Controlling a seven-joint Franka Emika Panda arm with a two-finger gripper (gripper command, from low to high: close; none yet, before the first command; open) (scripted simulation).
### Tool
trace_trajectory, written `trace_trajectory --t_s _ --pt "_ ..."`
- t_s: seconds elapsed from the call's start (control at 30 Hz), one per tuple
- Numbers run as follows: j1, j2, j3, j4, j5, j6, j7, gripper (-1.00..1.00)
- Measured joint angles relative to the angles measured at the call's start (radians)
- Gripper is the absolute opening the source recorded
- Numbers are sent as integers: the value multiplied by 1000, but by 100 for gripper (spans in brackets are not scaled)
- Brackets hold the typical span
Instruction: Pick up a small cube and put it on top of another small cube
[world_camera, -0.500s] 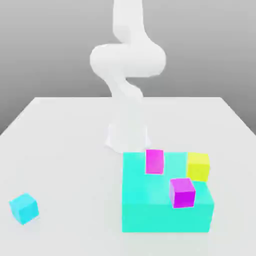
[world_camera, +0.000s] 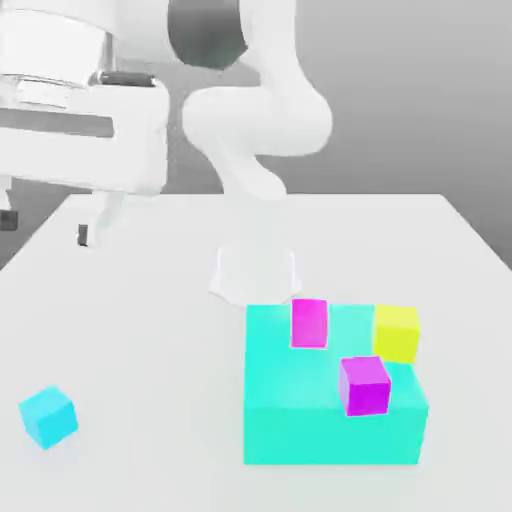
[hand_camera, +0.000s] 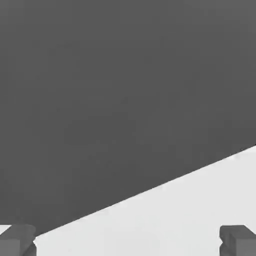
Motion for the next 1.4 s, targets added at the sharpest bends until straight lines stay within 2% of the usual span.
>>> trace_trajectory --t_s 0.13,0.3,0.5,0.53,0.73,0.97,1.07,1.23,1.37,1.4 --pt "-68 147 -44 -32 47 64 -27 0" --pt "-148 333 -49 -71 151 140 -91 0" --pt "-234 551 33 -46 263 293 -173 0" --pt "-242 571 42 -42 271 308 -179 -100" --pt "-247 580 48 -40 272 315 -179 -100" --pt "-173 372 -6 -80 173 151 -78 -100" --pt "-74 270 67 -88 145 65 55 -100" --pt "195 99 207 -95 124 -92 297 -100" --pt "299 -21 338 -102 121 -209 480 -100" --pt "312 -18 358 -108 117 -201 506 -100"
